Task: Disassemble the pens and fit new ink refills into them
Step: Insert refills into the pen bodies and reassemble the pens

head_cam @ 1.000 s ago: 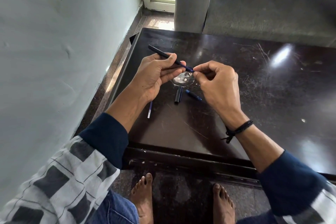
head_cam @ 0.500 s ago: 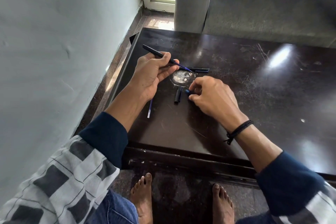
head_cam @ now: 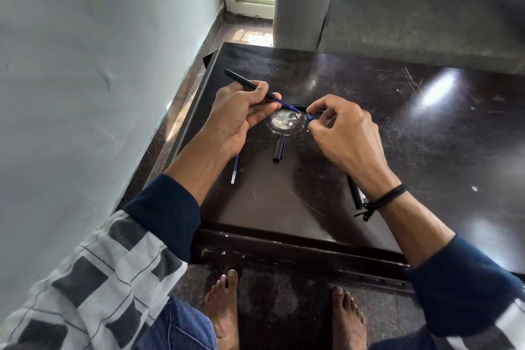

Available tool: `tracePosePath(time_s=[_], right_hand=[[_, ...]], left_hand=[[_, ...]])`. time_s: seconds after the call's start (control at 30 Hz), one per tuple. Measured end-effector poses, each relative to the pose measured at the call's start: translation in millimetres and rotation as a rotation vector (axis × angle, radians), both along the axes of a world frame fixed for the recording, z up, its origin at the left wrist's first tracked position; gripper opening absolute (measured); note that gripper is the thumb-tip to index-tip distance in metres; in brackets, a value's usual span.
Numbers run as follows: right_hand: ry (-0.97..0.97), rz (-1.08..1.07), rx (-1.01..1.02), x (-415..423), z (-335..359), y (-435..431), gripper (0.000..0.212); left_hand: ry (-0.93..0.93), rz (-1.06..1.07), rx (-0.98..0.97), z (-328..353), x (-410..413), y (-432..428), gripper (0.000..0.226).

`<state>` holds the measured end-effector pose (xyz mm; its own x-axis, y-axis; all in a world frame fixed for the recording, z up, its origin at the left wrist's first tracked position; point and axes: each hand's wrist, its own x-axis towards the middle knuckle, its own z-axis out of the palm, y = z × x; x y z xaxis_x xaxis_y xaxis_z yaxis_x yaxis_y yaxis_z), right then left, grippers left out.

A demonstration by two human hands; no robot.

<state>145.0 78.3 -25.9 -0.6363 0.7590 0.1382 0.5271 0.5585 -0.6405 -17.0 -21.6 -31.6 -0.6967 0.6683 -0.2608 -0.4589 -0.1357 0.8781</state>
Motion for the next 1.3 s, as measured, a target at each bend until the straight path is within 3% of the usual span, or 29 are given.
tracePosePath(time_s=[0.37, 0.93, 1.2, 1.3], right_hand=[[0.047, 0.022, -0.01, -3, -2, -2, 0.012], [0.113, 0.053, -0.028, -2, -6, 1, 0.017], [0.159, 0.067, -0.051, -2, -6, 5, 0.02], [0.194, 0.069, -0.066, -3, -5, 3, 0.014]], left_hand=[[0.003, -0.026, -0.005, -1, 3, 0, 0.004], [0.043, -0.082, -0.044, 3, 10, -1, 0.013], [-0.02, -0.096, -0.022, 3, 9, -3, 0.007], [0.043, -0.13, -0.025, 2, 14, -1, 0.009]])
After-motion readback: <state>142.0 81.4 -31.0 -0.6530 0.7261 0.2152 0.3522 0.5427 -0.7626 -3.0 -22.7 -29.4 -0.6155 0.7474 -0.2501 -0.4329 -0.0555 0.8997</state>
